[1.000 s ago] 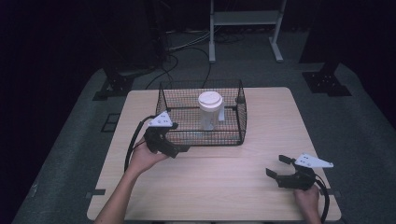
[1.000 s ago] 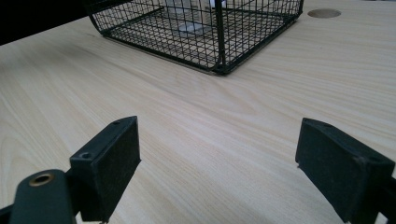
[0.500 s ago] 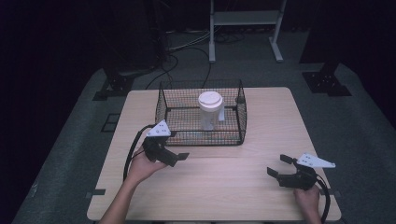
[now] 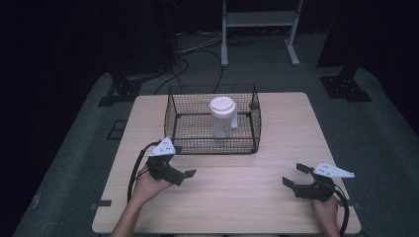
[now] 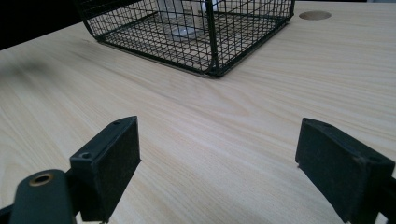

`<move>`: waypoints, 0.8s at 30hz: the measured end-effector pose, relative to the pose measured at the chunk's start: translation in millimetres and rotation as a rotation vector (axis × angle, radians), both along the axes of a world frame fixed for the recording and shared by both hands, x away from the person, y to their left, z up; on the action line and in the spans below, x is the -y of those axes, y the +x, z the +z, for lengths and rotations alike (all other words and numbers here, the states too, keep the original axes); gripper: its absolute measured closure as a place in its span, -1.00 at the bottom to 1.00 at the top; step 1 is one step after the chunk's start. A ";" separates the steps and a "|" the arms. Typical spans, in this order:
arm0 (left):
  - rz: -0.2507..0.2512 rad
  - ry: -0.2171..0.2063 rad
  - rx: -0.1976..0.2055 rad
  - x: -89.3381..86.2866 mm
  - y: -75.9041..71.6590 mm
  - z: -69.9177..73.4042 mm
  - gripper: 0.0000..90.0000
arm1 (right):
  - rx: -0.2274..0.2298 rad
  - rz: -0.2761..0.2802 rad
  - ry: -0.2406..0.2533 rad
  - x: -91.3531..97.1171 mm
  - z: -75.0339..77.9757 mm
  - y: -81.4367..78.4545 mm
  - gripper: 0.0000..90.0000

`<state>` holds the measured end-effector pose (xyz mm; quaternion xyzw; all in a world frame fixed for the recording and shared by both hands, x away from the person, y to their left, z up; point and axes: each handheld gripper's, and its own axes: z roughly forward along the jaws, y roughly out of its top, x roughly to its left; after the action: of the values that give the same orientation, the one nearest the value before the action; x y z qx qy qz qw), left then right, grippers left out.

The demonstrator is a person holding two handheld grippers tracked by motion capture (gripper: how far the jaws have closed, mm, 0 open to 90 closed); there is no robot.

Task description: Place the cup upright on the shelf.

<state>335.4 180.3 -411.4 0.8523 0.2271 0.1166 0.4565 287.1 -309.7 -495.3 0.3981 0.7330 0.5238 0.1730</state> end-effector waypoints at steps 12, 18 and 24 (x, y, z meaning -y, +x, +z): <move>0.009 -0.001 0.022 -2.5 -14.9 -10.3 -1.00 | -0.002 0.001 -0.011 -1.4 0.1 -0.3 -0.71; 0.028 -0.022 0.028 -8.0 -20.5 -16.3 -1.00 | -0.002 0.001 -0.012 -1.4 0.1 -0.5 -0.71; 0.048 -0.044 0.049 -12.3 -29.2 -22.4 -1.00 | -0.002 0.001 -0.011 -1.3 0.2 -0.5 -0.71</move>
<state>306.2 192.6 -433.8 0.8331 0.2390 0.1434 0.4777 286.6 -308.4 -495.1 0.3974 0.7361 0.5195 0.1741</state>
